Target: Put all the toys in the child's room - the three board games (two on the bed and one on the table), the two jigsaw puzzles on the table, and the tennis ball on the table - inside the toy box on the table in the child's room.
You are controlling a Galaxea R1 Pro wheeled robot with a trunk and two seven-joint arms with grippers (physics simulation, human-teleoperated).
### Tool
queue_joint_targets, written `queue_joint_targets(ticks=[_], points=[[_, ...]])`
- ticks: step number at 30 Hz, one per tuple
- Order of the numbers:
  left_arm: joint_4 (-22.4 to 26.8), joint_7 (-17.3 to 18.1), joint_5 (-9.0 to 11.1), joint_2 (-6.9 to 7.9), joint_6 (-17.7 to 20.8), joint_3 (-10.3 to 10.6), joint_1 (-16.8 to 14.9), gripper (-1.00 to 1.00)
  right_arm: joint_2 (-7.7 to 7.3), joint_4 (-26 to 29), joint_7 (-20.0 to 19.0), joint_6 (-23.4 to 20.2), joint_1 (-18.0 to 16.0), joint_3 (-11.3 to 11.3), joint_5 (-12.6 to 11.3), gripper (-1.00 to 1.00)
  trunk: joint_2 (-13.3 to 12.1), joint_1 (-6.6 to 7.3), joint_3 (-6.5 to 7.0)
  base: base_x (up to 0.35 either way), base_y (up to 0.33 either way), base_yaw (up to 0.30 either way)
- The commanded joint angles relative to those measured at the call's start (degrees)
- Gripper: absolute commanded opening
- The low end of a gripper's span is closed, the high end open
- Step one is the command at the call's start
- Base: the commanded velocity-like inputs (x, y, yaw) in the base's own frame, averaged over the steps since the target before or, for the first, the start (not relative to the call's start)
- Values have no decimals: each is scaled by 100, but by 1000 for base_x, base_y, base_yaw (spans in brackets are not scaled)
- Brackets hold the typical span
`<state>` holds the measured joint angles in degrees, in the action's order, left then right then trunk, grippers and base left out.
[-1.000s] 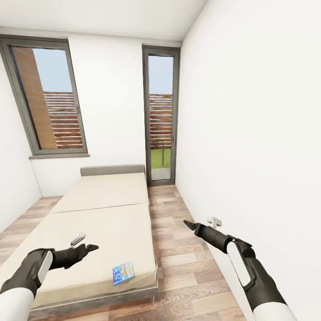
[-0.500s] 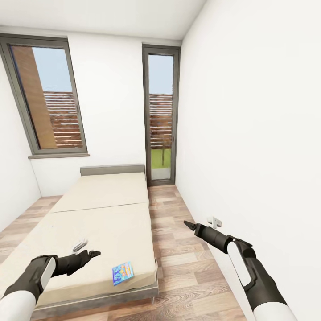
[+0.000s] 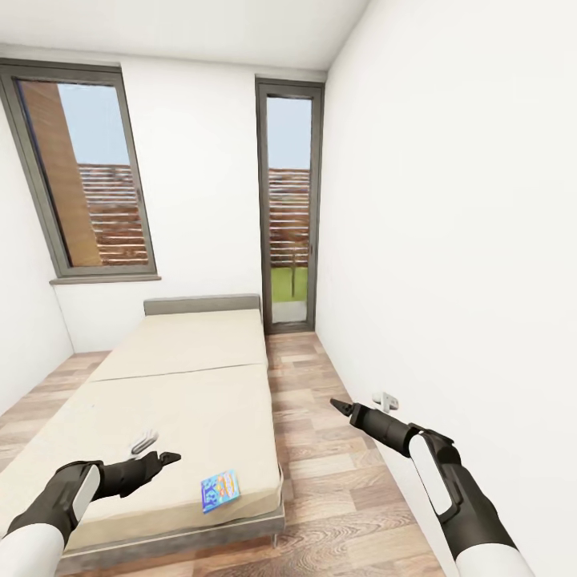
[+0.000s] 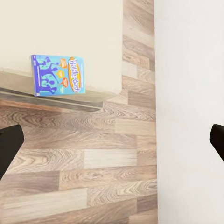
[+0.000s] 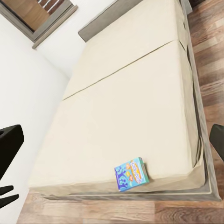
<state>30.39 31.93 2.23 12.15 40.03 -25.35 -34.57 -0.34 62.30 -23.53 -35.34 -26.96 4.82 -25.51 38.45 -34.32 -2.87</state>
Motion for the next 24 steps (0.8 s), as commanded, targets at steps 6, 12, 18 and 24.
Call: queue_joint_targets(ticks=[6,12,18,24], points=[[2,6,23,-6,45,-18,-6,100,-5,-44,4,-46,-3,11,-22,100,252,-134,-119,0,0,0],[2,6,23,-28,26,-14,-6,100,-52,-55,6,-52,-2,11,-29,100,492,-266,-235,0,0,0],[2,14,18,-25,12,-21,-6,100,-64,-79,12,-52,-2,11,-17,100,733,-398,-391,0,0,0],[2,14,22,-72,-30,-15,-6,100,-92,-83,7,-52,-2,18,-22,100,974,-530,-555,0,0,0]])
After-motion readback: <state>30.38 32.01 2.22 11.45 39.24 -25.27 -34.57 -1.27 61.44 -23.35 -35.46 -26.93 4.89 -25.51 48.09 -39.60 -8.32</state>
